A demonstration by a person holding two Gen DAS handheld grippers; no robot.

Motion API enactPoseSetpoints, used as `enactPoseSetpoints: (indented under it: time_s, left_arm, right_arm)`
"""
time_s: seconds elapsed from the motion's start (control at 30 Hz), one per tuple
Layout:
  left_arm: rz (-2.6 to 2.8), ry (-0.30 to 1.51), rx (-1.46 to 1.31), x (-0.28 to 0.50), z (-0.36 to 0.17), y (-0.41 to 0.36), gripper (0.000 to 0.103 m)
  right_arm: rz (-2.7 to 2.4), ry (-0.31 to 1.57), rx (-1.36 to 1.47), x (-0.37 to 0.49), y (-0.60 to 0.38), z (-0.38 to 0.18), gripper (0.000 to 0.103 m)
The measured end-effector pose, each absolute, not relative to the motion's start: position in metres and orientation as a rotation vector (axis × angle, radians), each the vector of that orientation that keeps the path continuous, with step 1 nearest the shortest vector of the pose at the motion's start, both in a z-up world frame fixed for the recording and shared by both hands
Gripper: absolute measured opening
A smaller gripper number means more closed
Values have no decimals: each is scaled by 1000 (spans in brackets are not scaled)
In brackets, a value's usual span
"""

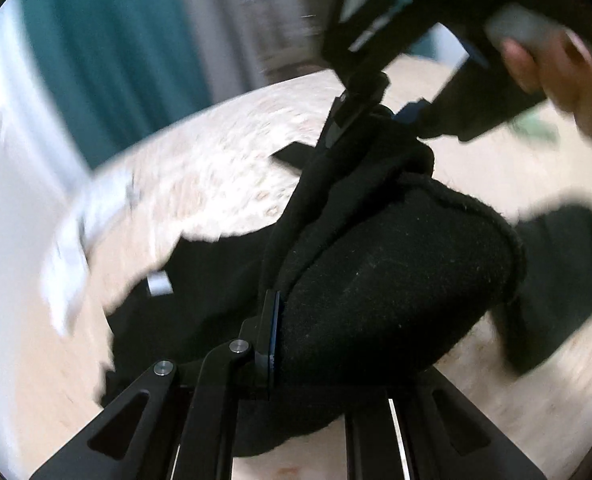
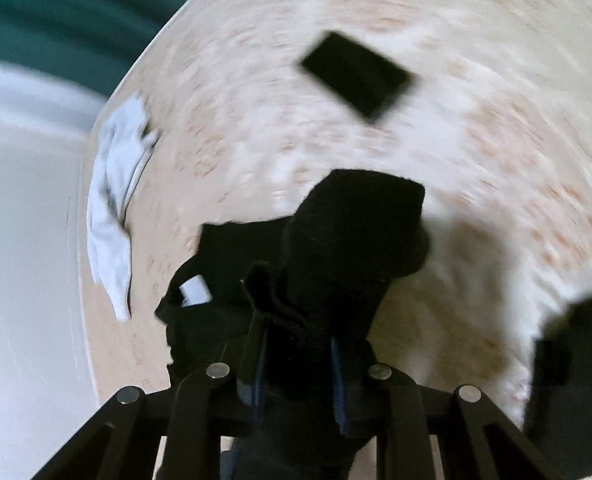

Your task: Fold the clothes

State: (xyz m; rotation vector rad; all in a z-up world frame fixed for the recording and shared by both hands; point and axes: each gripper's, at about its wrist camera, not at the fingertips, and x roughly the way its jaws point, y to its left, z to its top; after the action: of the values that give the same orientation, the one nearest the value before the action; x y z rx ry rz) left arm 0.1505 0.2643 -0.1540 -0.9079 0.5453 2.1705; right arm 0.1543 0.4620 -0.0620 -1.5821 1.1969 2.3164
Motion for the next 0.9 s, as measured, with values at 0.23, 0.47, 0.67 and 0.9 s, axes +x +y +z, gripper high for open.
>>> enactPoseSetpoints:
  time_s: [0.23, 0.47, 0.67, 0.9]
  left_arm:
    - [2266, 60, -1203, 72, -154, 181, 11]
    - [2294, -340, -1451, 12, -179, 89, 11]
    - [2145, -554, -1719, -28, -229, 47, 18]
    - [2074, -624, -1855, -44, -249, 40, 51]
  right_arm:
    - [2442, 898, -1855, 48, 344, -58, 19]
    - [2406, 769, -2134, -29, 216, -103, 19]
    - [2303, 702, -2309, -56, 162, -150, 39]
    - [2540, 917, -2029, -14, 228, -89, 62]
